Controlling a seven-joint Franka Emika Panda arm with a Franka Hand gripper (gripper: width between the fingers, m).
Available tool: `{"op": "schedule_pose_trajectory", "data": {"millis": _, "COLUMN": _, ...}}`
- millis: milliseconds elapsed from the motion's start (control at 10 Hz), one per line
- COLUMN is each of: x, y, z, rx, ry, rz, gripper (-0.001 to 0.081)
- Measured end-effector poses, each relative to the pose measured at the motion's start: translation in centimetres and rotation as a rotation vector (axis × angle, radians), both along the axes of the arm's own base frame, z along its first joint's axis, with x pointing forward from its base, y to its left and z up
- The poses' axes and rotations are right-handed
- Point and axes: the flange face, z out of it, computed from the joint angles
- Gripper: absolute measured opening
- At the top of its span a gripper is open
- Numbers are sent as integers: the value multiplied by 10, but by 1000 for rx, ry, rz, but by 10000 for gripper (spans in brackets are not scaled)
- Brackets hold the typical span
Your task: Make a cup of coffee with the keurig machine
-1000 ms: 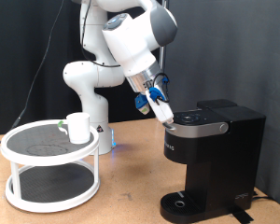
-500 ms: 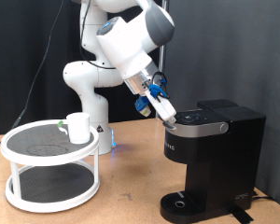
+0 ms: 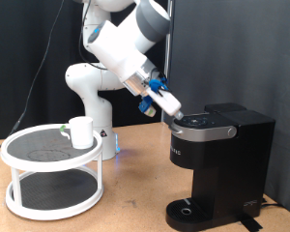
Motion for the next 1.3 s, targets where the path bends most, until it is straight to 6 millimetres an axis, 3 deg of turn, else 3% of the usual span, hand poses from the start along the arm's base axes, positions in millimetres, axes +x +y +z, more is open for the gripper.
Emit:
{"op": "schedule_pose_trajectory", "data": {"millis": 300, "x": -12, "y": -3, "z": 31, "rx": 84, "ry": 52, "rz": 8, "gripper": 0}}
{"op": "schedule_pose_trajectory", "data": {"millis": 600, "x": -14, "y": -11, "z": 26, "rx": 105, "ry": -43, "rz": -105, "gripper": 0}}
{"op": "schedule_pose_trajectory", "data": {"millis": 900, "x": -50, "y": -27, "z": 25, "rx": 183, "ry": 44, "rz": -67, "gripper": 0}}
{"op": "schedule_pose_trajectory", "data": {"millis": 1300, "x": -90, "y": -66, "z": 27, "rx": 124, "ry": 135, "rz": 36, "gripper": 0}}
